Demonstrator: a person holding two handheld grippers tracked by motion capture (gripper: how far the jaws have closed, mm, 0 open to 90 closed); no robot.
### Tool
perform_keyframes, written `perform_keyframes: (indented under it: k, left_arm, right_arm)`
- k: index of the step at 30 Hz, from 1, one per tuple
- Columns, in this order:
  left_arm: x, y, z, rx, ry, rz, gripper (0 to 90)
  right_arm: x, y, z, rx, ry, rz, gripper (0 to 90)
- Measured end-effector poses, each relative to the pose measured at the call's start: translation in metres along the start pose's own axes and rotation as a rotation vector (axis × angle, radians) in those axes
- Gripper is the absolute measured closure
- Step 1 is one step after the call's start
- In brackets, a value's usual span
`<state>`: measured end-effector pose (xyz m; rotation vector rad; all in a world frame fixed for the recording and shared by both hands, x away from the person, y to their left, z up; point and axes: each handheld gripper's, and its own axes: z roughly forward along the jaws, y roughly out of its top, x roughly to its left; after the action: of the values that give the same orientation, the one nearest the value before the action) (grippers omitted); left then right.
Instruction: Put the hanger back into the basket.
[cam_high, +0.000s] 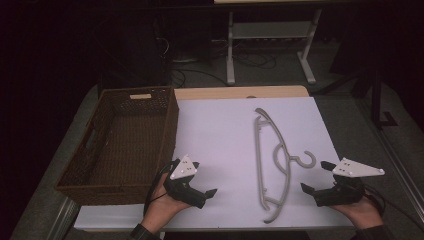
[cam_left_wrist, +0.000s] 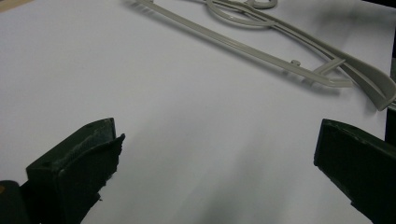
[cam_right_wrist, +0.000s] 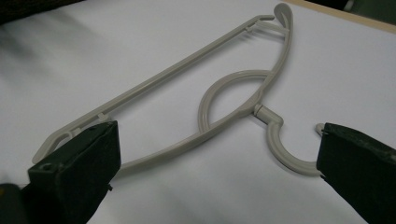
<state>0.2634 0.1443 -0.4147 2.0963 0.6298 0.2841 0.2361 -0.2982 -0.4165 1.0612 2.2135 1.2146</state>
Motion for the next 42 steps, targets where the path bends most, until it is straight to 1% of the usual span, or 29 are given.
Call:
perform_keyframes:
  k: [2,4,6,9,10,13,14,16,19,23,25,27,28,29,30,32,33,34,36,37,40,42]
  left_arm:
    - [0.0,0.0,0.0,0.0,0.0,-0.002,0.0]
    - [0.0,0.0,0.0,0.002,0.0,-0.003,0.0]
    - [0.0,0.0,0.001,0.004,-0.001,-0.004,0.0]
    - [0.0,-0.001,0.001,0.009,-0.003,-0.003,0.0]
    - [0.0,-0.001,0.001,0.009,-0.003,-0.005,0.0]
    - [0.0,-0.001,0.001,0.009,-0.004,-0.006,0.0]
    - [0.0,-0.001,0.001,0.014,-0.003,-0.005,0.0]
    - [0.0,-0.001,0.001,0.014,-0.002,-0.005,0.0]
    - [0.0,0.0,0.002,0.011,-0.002,-0.006,0.0]
    - [-0.001,0.0,0.004,0.018,-0.006,0.001,0.0]
    - [-0.001,0.0,0.004,0.019,-0.008,-0.002,0.0]
    - [-0.002,0.0,0.004,0.017,-0.006,0.0,0.0]
    - [-0.002,0.0,0.004,0.017,-0.006,0.0,0.0]
    - [-0.002,0.0,0.003,0.017,-0.004,0.001,0.0]
    - [-0.002,0.0,0.003,0.015,-0.002,0.001,0.0]
    - [-0.002,0.0,0.003,0.013,-0.001,-0.002,0.0]
    - [-0.002,0.0,0.003,0.015,0.0,0.0,0.0]
    - [-0.002,0.0,0.003,0.017,-0.001,0.002,0.0]
    - [-0.002,0.0,0.003,0.016,-0.001,0.001,0.0]
    - [-0.002,0.0,0.003,0.016,-0.001,0.0,0.0]
    - [-0.003,0.0,0.003,0.015,-0.003,0.0,0.0]
    - [-0.003,0.0,0.004,0.017,-0.003,0.002,0.0]
  right_arm:
    - [0.0,0.0,0.001,0.007,0.003,0.004,0.0]
    - [0.001,0.001,0.001,0.02,0.016,0.011,3.8]
    - [0.001,0.001,0.001,0.025,0.016,0.012,5.0]
    - [0.001,0.002,0.003,0.05,0.028,0.03,13.3]
    - [0.0,0.003,0.004,0.057,0.033,0.037,13.6]
    - [-0.001,0.006,0.01,0.077,0.014,0.054,16.1]
    - [-0.003,0.01,0.015,0.083,0.005,0.062,17.4]
    - [-0.003,0.012,0.018,0.088,-0.003,0.062,18.2]
    - [-0.007,0.017,0.028,0.117,-0.027,0.077,20.4]
    - [-0.014,0.025,0.043,0.16,-0.059,0.106,28.1]
    - [-0.017,0.029,0.049,0.166,-0.067,0.118,31.1]
    - [-0.021,0.034,0.055,0.168,-0.068,0.128,32.8]
    - [-0.021,0.034,0.055,0.168,-0.068,0.128,32.8]
    - [-0.023,0.037,0.059,0.171,-0.074,0.132,33.2]
    - [-0.029,0.044,0.069,0.172,-0.078,0.144,34.2]
    - [-0.031,0.046,0.072,0.172,-0.078,0.145,34.6]
    - [-0.033,0.049,0.077,0.176,-0.077,0.149,34.7]
    - [-0.038,0.055,0.087,0.195,-0.08,0.158,35.9]
    - [-0.042,0.059,0.095,0.207,-0.079,0.176,36.7]
    - [-0.042,0.059,0.095,0.207,-0.079,0.176,36.7]
    - [-0.049,0.068,0.112,0.225,-0.088,0.185,40.4]
    - [-0.054,0.073,0.122,0.237,-0.092,0.182,42.9]
